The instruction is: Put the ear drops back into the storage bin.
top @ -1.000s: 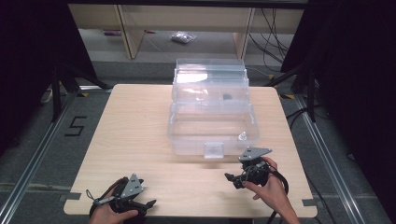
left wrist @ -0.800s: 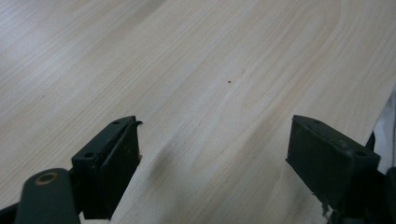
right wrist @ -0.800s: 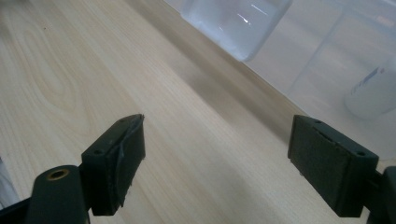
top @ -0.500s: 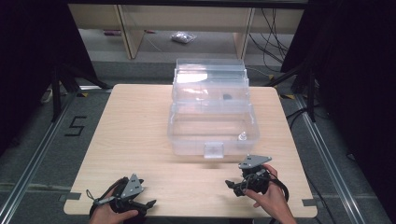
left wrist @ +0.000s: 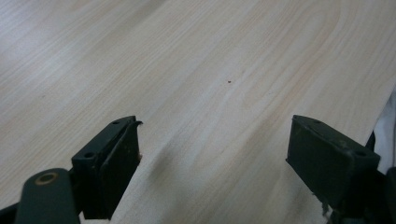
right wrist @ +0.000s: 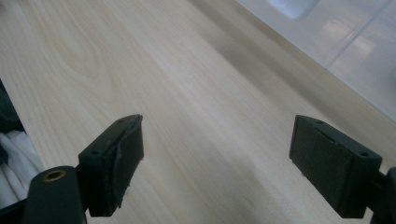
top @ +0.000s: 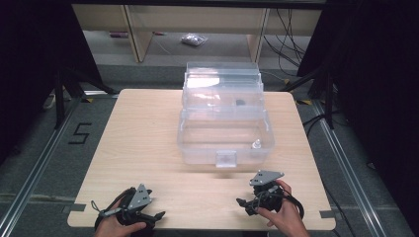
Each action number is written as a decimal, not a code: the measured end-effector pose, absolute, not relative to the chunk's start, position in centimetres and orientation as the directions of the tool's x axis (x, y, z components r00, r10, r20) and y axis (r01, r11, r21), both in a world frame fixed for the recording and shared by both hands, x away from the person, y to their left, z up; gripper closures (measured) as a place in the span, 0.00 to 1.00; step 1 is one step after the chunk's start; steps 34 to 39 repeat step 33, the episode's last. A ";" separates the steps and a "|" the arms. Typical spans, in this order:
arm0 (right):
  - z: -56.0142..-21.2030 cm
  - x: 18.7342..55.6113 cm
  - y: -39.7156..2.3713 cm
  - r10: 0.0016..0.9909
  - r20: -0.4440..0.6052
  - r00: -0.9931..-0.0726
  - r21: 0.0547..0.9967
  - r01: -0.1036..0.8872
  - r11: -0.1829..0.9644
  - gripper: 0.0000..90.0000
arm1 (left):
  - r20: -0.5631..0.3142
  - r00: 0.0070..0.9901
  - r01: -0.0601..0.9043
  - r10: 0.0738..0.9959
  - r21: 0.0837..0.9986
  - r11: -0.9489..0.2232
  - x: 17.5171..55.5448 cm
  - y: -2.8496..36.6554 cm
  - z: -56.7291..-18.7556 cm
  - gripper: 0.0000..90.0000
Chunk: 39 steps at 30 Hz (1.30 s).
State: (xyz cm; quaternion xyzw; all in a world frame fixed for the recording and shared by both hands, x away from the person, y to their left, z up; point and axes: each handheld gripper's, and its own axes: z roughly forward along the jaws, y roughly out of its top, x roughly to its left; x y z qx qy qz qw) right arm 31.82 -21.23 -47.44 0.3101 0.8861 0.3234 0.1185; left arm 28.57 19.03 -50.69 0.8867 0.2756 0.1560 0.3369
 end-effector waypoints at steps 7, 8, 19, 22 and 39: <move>-48.2 31.3 -21.0 0.623 -0.001 -0.782 0.650 0.473 0.595 0.21 | 0.093 0.796 0.383 0.598 0.687 -0.617 28.5 19.0 -50.7 0.18; -48.2 31.4 -21.0 0.611 0.005 -0.791 0.639 0.473 0.607 0.21 | 0.095 0.797 0.382 0.597 0.687 -0.618 28.5 19.0 -50.7 0.18; -48.7 30.8 -20.9 0.619 0.012 -0.785 0.628 0.488 0.606 0.20 | 0.094 0.797 0.384 0.597 0.685 -0.619 28.5 19.0 -50.7 0.18; -48.8 30.8 -20.9 0.618 0.012 -0.786 0.623 0.489 0.610 0.20 | 0.094 0.797 0.381 0.596 0.688 -0.618 28.5 19.0 -50.7 0.18; -49.0 30.8 -20.8 0.633 -0.008 -0.774 0.628 0.488 0.605 0.20 | 0.098 0.797 0.381 0.596 0.685 -0.621 28.5 19.0 -50.7 0.18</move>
